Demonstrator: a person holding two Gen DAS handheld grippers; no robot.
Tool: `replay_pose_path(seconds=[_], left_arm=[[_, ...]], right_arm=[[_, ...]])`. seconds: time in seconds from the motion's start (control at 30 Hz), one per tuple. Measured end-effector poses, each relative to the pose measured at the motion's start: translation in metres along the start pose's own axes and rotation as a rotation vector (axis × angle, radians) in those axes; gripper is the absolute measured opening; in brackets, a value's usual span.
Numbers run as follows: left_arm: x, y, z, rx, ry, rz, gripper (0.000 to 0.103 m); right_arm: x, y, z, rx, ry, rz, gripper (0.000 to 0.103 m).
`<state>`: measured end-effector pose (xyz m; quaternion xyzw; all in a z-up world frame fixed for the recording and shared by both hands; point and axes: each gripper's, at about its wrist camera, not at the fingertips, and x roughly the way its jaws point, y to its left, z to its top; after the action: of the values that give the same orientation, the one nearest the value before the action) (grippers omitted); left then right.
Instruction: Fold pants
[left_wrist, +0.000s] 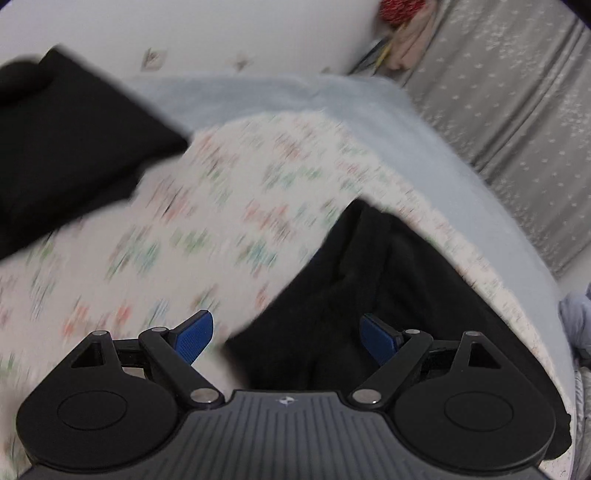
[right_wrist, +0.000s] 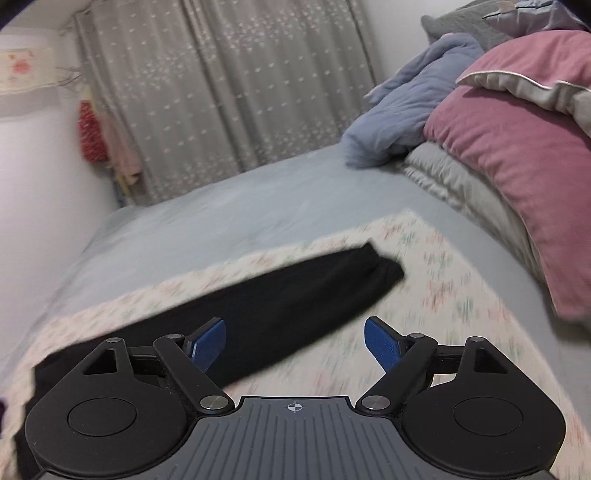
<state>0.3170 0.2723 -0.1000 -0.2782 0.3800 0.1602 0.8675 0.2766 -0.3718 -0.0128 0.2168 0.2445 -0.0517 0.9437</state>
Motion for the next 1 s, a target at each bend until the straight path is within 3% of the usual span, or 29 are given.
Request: replay_pose_path(seconds=[0.17, 0.27, 0.33, 0.37, 0.43, 0.5, 0.57, 0.67, 0.77, 0.8, 0.9, 0.97, 1.0], left_arm=[[0.004, -0.006, -0.026, 0.053, -0.005, 0.098, 0.087], [0.016, -0.003, -0.04, 0.079, 0.0, 0.092, 0.081], [0.022, -0.004, -0.042, 0.117, -0.014, 0.097, 0.043], [0.022, -0.005, -0.041, 0.131, -0.013, 0.072, 0.03], [0.023, -0.003, -0.039, 0.11, -0.008, 0.057, 0.018], [0.02, 0.004, -0.036, 0.076, -0.015, 0.047, 0.014], [0.011, 0.021, -0.027, -0.003, -0.042, 0.035, 0.012], [0.008, 0.047, -0.018, -0.091, -0.023, -0.003, 0.012], [0.004, 0.061, -0.019, -0.13, -0.014, -0.007, 0.011], [0.002, 0.061, -0.019, -0.128, -0.018, -0.004, 0.011], [-0.001, 0.05, -0.024, -0.058, -0.038, 0.039, 0.011], [0.002, 0.037, -0.028, 0.045, -0.037, 0.07, 0.014], [0.005, 0.031, -0.03, 0.121, -0.023, 0.089, 0.021]], right_arm=[[-0.042, 0.005, -0.066, -0.026, 0.047, -0.003, 0.084], [-0.035, -0.034, -0.099, 0.013, 0.083, -0.127, 0.084], [-0.031, -0.07, -0.11, 0.076, 0.119, -0.229, 0.084], [-0.035, -0.089, -0.111, 0.134, 0.116, -0.251, 0.083], [-0.048, -0.119, -0.111, 0.204, 0.074, -0.306, 0.082], [-0.054, -0.14, -0.11, 0.193, 0.059, -0.447, 0.082], [-0.053, -0.161, -0.112, 0.192, 0.078, -0.528, 0.078], [-0.054, -0.177, -0.12, 0.288, 0.084, -0.374, 0.058], [-0.043, -0.15, -0.118, 0.178, 0.103, -0.313, 0.048], [-0.037, -0.139, -0.118, 0.133, 0.12, -0.303, 0.041], [-0.012, -0.128, -0.121, 0.075, 0.224, -0.315, 0.022], [-0.001, -0.122, -0.123, 0.031, 0.253, -0.35, 0.022], [0.0, -0.121, -0.121, 0.028, 0.248, -0.358, 0.022]])
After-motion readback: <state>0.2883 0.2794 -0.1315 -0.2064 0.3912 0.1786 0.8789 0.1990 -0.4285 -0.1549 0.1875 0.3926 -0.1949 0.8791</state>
